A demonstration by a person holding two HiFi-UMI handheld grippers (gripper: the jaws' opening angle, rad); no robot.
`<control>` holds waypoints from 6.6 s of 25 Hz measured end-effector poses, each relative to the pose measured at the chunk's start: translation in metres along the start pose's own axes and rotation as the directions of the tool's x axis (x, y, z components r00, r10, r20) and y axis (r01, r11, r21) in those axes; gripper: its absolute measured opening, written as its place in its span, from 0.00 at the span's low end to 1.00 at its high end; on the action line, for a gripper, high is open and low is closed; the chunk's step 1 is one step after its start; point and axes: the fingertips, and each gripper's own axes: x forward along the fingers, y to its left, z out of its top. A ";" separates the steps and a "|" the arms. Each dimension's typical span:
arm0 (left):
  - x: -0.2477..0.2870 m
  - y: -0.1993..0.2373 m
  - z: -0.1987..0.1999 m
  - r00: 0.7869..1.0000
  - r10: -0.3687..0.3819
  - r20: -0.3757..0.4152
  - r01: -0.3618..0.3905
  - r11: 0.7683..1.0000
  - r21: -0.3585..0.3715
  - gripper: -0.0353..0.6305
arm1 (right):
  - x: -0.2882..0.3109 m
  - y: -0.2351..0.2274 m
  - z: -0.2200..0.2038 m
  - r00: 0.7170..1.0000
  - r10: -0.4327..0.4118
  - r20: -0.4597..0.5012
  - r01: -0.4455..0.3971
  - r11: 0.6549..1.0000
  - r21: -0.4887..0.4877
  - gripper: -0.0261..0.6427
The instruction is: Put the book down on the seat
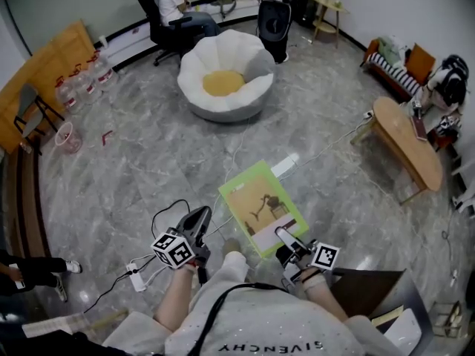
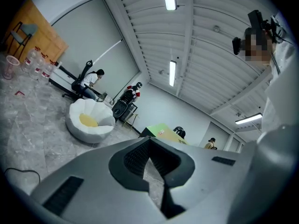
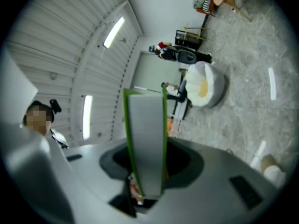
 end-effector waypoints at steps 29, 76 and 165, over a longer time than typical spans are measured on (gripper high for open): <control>0.100 0.112 0.086 1.000 -0.007 0.030 0.007 1.000 -0.003 0.09 | 0.178 -0.055 0.104 1.000 -0.008 0.013 0.008 0.998 0.069 0.27; 0.354 0.245 0.176 0.995 0.093 0.048 -0.095 0.994 0.054 0.09 | 0.337 -0.170 0.343 0.999 0.001 -0.034 0.002 0.996 0.084 0.27; 0.714 0.657 0.272 0.973 0.146 -0.180 -0.175 0.972 -0.158 0.09 | 0.730 -0.463 0.568 0.980 -0.146 -0.135 0.180 0.940 0.288 0.27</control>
